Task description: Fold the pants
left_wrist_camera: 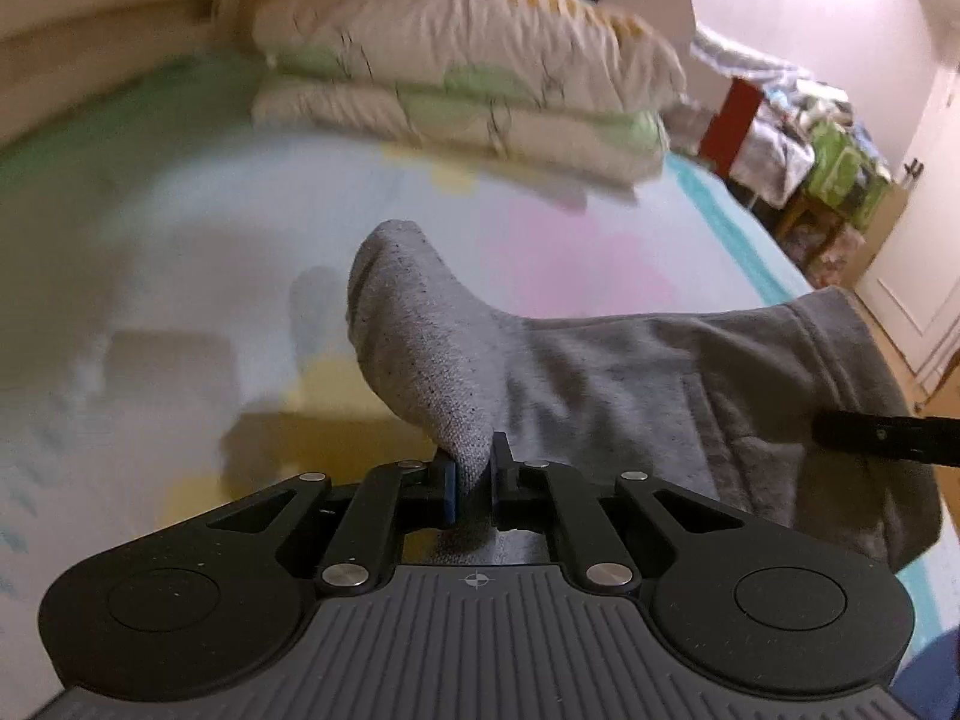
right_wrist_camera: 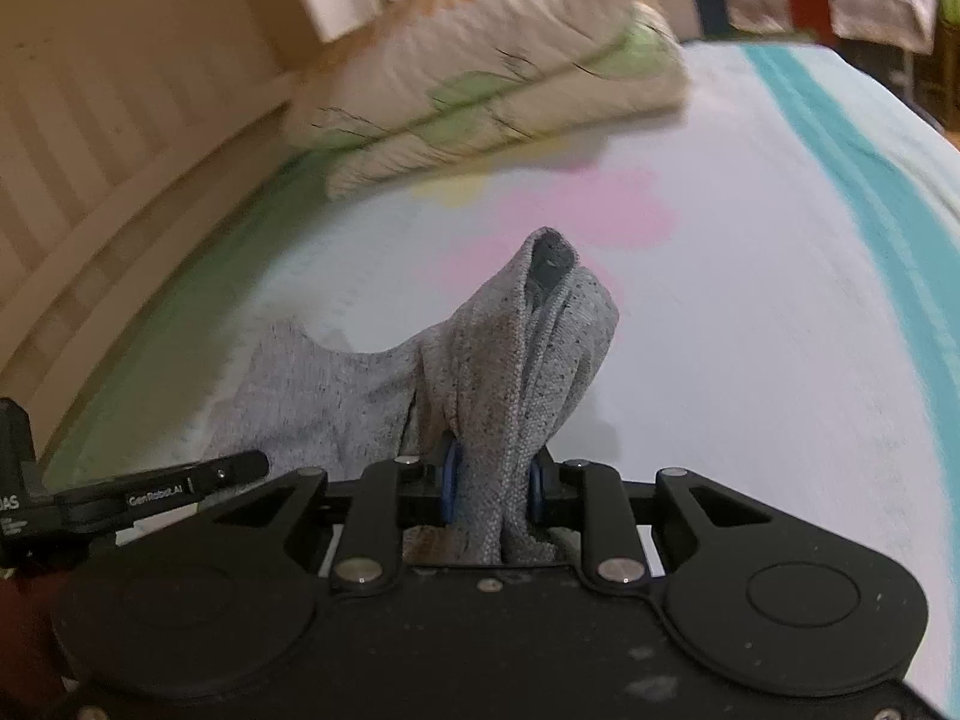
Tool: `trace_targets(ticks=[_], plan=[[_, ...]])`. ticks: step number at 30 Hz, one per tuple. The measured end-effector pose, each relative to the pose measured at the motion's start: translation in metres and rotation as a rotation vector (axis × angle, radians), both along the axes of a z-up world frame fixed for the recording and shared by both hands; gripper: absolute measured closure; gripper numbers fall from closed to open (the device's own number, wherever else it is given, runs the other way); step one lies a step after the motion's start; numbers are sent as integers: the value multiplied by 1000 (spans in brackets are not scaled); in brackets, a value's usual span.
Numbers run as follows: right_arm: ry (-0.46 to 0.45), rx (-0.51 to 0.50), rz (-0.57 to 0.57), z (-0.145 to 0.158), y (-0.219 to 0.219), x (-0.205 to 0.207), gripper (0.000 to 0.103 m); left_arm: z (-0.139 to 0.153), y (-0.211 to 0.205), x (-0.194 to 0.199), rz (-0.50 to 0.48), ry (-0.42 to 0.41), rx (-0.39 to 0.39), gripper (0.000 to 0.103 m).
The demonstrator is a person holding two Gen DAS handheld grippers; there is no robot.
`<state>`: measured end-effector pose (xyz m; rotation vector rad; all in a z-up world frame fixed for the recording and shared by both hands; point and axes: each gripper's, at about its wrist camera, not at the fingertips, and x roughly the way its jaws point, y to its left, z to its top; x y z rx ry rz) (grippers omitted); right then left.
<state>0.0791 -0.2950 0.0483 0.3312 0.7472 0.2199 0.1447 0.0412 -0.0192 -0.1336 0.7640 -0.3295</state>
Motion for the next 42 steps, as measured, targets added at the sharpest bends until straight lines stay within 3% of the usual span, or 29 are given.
trace_targets(ticks=[6, 9, 11, 13, 15, 18, 23, 25, 28, 30, 35, 42], plan=[[-28, 24, 62, 2, 36, 70, 79, 5, 46, 49, 82, 24, 11, 93], [15, 2, 59, -22, 47, 107, 74, -24, 64, 72, 124, 116, 72, 87], [92, -58, 21, -47, 49, 129, 66, -53, 73, 81, 154, 212, 112, 84], [170, -146, -44, -67, 45, 142, 64, -68, 80, 78, 152, 244, 93, 79], [157, -109, -57, -68, 37, 137, 63, -66, 84, 67, 173, 224, 71, 79], [60, -148, -61, -49, 39, 115, 62, -46, 83, 45, 227, 161, 97, 80], [-112, -176, 54, -27, 63, 71, 64, -24, 52, 16, 215, 80, 60, 80], [-105, -210, 103, -36, 75, 54, 75, -28, 32, 4, 177, 73, 81, 79], [30, -273, 122, -69, 86, 41, 80, -55, 12, -3, 158, 142, 133, 79], [37, -269, 109, -82, 83, 35, 82, -66, 12, -7, 200, 129, 116, 79], [21, -218, 71, -58, 75, 22, 81, -43, 12, -6, 218, 164, 121, 79], [-49, -165, 30, -9, 77, -27, 73, -8, 11, -38, 282, 139, 117, 79]])
